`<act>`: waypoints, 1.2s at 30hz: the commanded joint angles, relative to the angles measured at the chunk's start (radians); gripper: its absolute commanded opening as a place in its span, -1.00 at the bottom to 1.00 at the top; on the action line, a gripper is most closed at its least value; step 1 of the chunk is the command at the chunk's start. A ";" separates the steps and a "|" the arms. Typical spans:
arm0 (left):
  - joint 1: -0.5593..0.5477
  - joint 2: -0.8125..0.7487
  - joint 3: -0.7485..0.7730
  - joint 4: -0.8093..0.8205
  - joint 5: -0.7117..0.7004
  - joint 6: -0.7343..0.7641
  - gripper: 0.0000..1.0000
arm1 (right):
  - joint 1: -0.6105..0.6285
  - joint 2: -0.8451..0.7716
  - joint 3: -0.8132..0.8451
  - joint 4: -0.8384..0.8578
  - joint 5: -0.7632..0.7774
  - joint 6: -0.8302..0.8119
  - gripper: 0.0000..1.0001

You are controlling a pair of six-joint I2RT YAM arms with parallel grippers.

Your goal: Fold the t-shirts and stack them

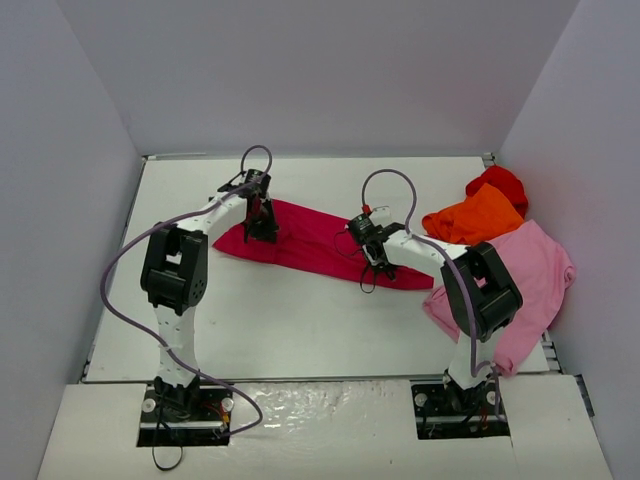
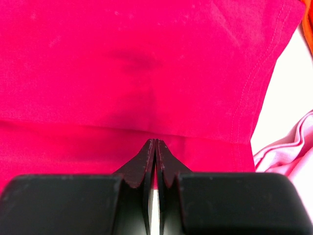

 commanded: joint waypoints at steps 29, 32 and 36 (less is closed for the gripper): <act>0.192 0.170 0.425 -0.129 -0.165 0.131 -1.00 | 0.310 -0.033 -0.147 0.101 -0.319 0.218 -1.00; 0.235 0.158 0.477 -0.133 -0.140 0.130 -1.00 | 0.419 0.020 -0.087 0.111 -0.348 0.254 -1.00; 0.282 0.166 0.624 -0.184 -0.138 0.132 -1.00 | 0.524 0.131 0.027 0.140 -0.390 0.275 -1.00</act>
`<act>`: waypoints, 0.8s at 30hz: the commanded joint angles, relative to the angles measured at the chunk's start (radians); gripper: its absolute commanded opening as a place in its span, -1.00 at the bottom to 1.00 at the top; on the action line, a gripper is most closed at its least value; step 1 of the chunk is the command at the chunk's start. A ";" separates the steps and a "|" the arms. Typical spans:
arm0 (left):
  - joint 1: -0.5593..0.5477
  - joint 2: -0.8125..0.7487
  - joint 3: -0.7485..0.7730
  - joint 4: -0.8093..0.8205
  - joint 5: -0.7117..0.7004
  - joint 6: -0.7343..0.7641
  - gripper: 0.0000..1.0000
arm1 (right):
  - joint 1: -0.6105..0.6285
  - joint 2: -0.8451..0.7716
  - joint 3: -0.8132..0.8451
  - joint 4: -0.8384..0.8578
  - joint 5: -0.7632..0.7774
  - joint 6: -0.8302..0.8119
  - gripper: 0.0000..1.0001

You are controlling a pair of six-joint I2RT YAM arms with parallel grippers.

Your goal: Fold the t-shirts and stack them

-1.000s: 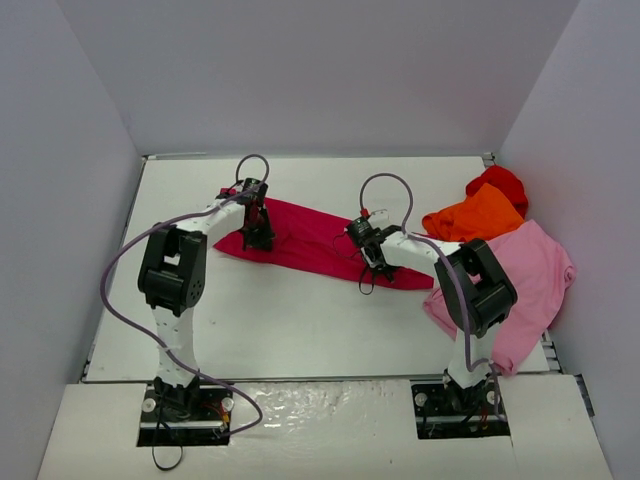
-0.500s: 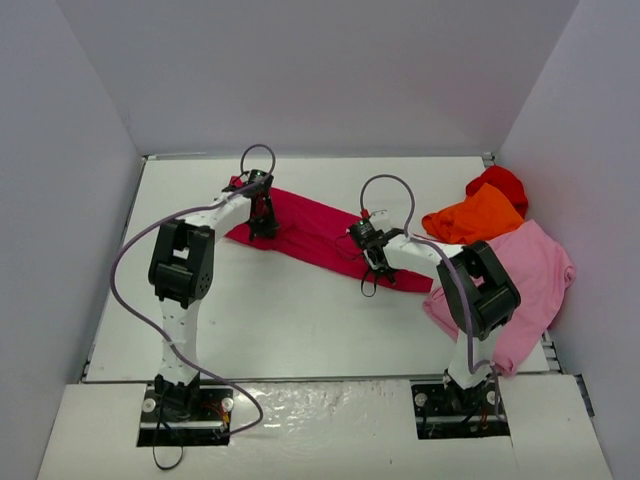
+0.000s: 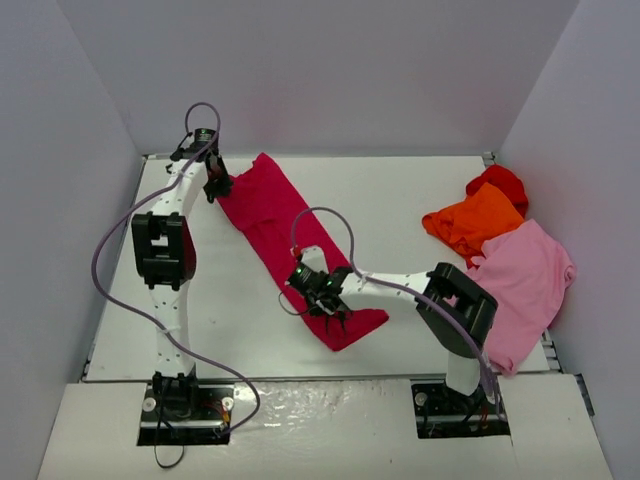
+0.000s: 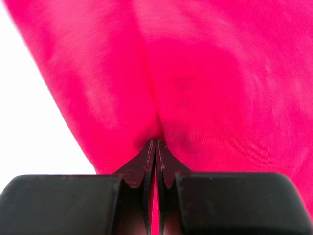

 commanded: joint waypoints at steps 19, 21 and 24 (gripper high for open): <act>-0.098 -0.708 -0.580 -0.042 0.203 -0.026 -1.00 | -0.098 -0.238 0.134 -0.009 -0.035 0.004 0.46; -0.108 -0.812 -0.745 -0.030 0.235 -0.059 -1.00 | -0.176 -0.306 0.030 -0.008 -0.101 0.000 0.46; -0.122 -0.924 -0.920 -0.039 0.274 -0.086 -1.00 | -0.260 -0.360 -0.105 -0.003 -0.210 -0.003 0.44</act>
